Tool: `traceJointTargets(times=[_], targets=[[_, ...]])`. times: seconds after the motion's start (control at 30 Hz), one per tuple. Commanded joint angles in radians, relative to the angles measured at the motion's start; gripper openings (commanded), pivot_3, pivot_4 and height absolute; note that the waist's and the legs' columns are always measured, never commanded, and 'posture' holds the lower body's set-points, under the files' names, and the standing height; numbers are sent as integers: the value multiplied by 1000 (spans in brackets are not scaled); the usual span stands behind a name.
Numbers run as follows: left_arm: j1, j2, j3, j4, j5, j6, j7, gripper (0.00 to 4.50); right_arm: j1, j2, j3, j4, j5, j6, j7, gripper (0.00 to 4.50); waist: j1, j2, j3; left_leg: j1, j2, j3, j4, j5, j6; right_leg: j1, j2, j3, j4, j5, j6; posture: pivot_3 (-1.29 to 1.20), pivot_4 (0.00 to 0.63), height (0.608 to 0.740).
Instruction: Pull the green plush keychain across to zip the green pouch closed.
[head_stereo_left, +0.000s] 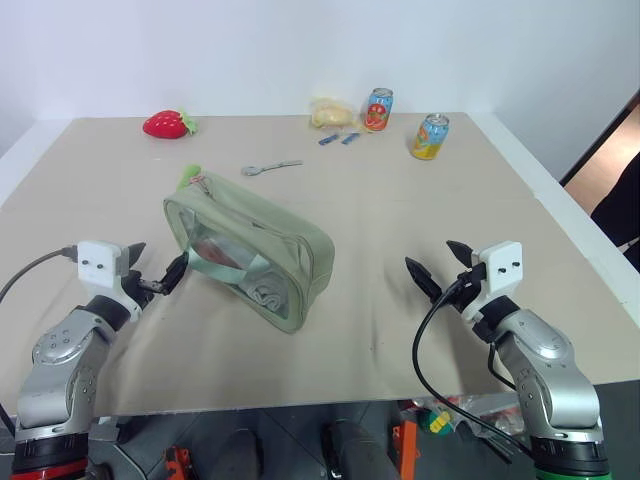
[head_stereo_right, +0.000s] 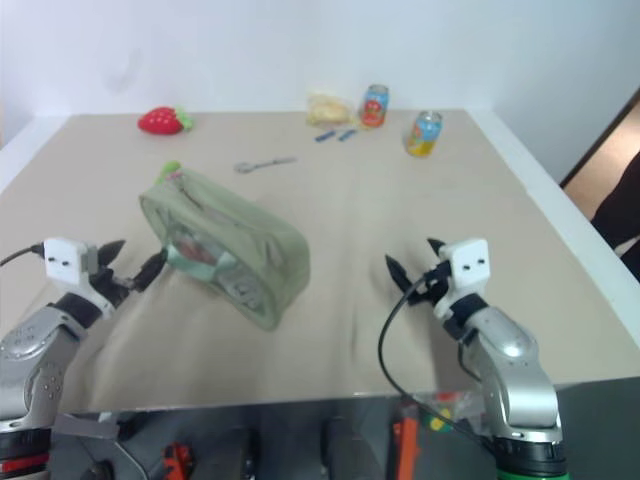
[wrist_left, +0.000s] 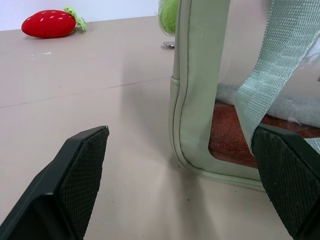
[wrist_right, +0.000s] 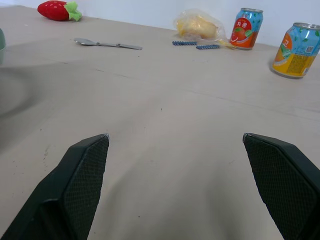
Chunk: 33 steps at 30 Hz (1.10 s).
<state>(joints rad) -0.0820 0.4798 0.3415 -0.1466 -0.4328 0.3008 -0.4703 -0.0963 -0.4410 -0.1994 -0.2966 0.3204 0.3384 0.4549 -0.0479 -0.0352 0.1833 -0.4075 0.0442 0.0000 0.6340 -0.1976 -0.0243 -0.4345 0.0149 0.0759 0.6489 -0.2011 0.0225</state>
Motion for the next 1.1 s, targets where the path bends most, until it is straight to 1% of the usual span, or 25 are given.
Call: traceJointTargets(times=[0.03, 0.2, 0.37, 0.6, 0.83, 0.93, 1.03, 1.1], targets=[[-17, 15, 22, 3, 0, -43, -20, 4500, -17, -12, -12, -14, 9, -15, 8, 4455, 0, 0, 0, 0, 0, 0, 0, 0, 0, 0, 0, 0, 0, 0, 0, 0, 150, 740], [-41, 30, 38, 35, -46, -58, -90, 4500, -27, -14, -10, -14, 36, 7, 36, 4455, 0, 0, 0, 0, 0, 0, 0, 0, 0, 0, 0, 0, 0, 0, 0, 0, 150, 740], [-50, 43, 42, 52, -60, -55, -128, 4500, -36, -23, -13, -17, 62, 29, 63, 4455, 0, 0, 0, 0, 0, 0, 0, 0, 0, 0, 0, 0, 0, 0, 0, 0, 150, 740], [-26, 54, 56, 54, -71, -51, -139, 4500, -36, -38, -15, -18, 66, 27, 81, 4455, 0, 0, 0, 0, 0, 0, 0, 0, 0, 0, 0, 0, 0, 0, 0, 0, 150, 740], [5, 83, 114, 78, -78, -63, -148, 4500, -44, -47, -11, 2, 60, 13, 99, 4455, 0, 0, 0, 0, 0, 0, 0, 0, 0, 0, 0, 0, 0, 0, 0, 0, 150, 740], [-11, 95, 120, 123, -23, -114, -115, 4500, -61, -48, -1, 26, 50, 1, 104, 4455, 0, 0, 0, 0, 0, 0, 0, 0, 0, 0, 0, 0, 0, 0, 0, 0, 150, 740], [-15, 91, 114, 133, 2, -154, -99, 4500, -68, -49, 5, 34, 46, -7, 112, 4455, 0, 0, 0, 0, 0, 1, 0, 0, 0, 0, 0, 0, 0, 0, 0, 0, 150, 740], [-9, 77, 111, 110, -34, -139, -118, 4500, -73, -47, 6, 37, 44, -7, 113, 4455, 0, 0, 0, 0, 1, 1, 0, 0, 0, 0, 0, 0, 0, 0, 0, 0, 150, 740]])
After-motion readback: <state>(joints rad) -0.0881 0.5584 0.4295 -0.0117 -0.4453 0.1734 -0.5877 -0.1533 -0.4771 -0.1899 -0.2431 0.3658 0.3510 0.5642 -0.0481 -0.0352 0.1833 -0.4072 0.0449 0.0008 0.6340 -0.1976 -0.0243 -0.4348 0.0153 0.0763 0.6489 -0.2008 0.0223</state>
